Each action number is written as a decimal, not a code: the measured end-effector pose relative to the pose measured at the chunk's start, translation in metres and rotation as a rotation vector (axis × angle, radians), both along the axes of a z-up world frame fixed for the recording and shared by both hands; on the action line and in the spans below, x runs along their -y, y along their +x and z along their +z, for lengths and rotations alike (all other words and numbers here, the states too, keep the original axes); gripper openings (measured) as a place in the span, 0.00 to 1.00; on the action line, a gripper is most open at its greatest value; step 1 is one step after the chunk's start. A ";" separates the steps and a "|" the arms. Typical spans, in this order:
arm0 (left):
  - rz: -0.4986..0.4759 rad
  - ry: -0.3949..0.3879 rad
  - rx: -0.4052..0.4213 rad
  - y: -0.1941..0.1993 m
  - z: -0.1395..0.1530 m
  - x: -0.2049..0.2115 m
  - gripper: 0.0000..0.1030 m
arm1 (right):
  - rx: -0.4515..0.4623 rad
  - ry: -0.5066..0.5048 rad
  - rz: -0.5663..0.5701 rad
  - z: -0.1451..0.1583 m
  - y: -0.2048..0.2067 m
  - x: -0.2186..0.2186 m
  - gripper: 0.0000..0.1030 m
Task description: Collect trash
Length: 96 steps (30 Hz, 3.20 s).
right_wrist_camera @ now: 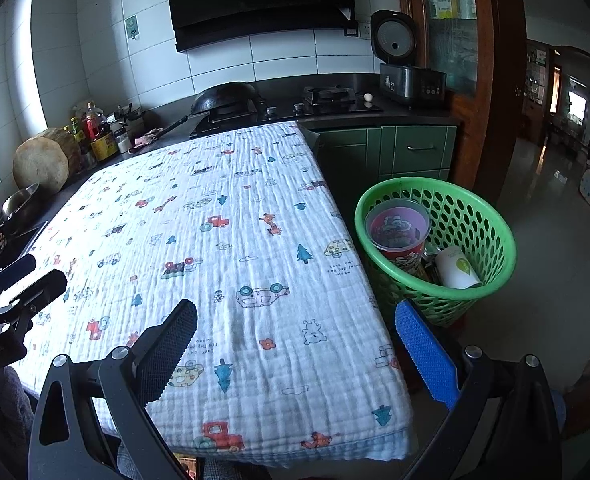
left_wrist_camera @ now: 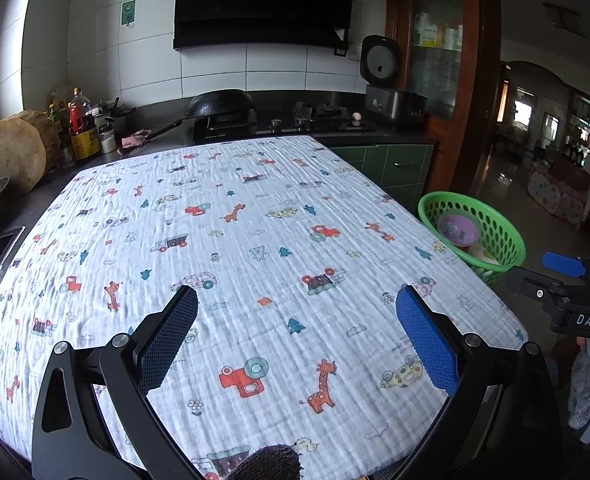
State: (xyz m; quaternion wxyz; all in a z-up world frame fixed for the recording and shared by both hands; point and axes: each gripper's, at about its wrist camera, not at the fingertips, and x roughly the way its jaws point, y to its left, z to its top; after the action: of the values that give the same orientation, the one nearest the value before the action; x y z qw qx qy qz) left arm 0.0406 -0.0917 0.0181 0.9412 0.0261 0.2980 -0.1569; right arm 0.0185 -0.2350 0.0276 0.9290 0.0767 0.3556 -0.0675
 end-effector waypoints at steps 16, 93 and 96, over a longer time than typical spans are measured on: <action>0.001 0.005 0.001 -0.001 -0.001 0.001 0.95 | 0.003 -0.006 0.013 0.003 -0.002 -0.003 0.93; 0.005 0.005 0.012 -0.002 -0.004 -0.001 0.95 | -0.008 -0.007 0.029 -0.006 -0.002 -0.007 0.93; -0.001 0.005 0.008 -0.002 -0.004 0.001 0.95 | -0.007 -0.007 0.028 -0.005 -0.002 -0.007 0.93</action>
State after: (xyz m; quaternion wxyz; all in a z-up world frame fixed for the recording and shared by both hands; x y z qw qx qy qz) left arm 0.0390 -0.0927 0.0141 0.9423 0.0293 0.2945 -0.1565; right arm 0.0162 -0.2277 0.0224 0.9288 0.0680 0.3599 -0.0562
